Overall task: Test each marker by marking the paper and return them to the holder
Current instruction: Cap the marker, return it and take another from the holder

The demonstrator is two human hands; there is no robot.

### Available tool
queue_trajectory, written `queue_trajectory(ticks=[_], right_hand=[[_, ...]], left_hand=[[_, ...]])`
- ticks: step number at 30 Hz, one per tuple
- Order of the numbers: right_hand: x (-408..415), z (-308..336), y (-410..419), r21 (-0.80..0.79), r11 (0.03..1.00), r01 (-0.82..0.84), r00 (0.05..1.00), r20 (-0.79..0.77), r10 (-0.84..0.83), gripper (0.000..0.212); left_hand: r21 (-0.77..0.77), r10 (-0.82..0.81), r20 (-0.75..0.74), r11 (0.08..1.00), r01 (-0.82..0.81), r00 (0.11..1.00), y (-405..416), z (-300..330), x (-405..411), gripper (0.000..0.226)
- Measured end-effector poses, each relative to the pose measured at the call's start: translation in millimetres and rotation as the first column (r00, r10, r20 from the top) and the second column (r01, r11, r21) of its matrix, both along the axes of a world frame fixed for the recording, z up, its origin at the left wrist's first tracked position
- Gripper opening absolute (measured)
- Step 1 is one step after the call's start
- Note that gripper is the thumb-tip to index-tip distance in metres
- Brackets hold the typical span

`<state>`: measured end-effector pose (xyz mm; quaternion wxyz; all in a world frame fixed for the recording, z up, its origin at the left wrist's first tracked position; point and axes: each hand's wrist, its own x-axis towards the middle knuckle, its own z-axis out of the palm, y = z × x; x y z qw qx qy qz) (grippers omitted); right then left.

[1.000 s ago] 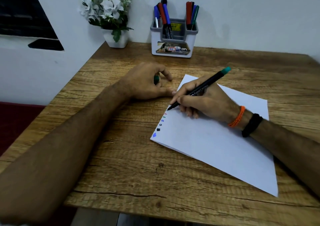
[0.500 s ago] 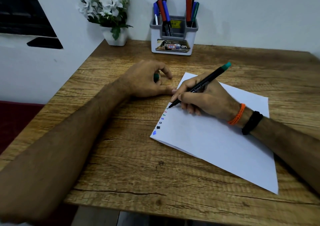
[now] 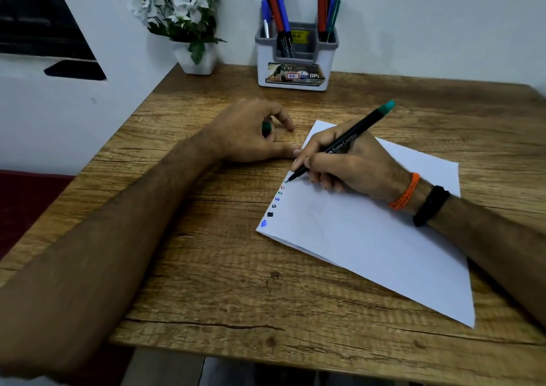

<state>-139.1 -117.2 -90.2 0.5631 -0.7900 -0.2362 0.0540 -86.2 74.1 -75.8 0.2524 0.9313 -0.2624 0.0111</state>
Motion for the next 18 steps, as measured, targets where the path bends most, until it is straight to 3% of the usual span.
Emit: queue_trajectory(ticks=[12, 18], right_hand=[[0.9, -1.8, -1.9, 0.021, 1.000, 0.015, 1.000, -0.013, -0.014, 0.016], [4.2, 1.8, -3.0, 0.218, 0.974, 0.064, 0.989, -0.146, -0.032, 0.019]], left_hand=[[-0.016, -0.005, -0.024, 1.000, 0.005, 1.000, 0.7, -0.9, 0.8, 0.056], [-0.002, 0.005, -0.019, 1.000, -0.005, 1.000, 0.8, -0.5, 1.3, 0.040]])
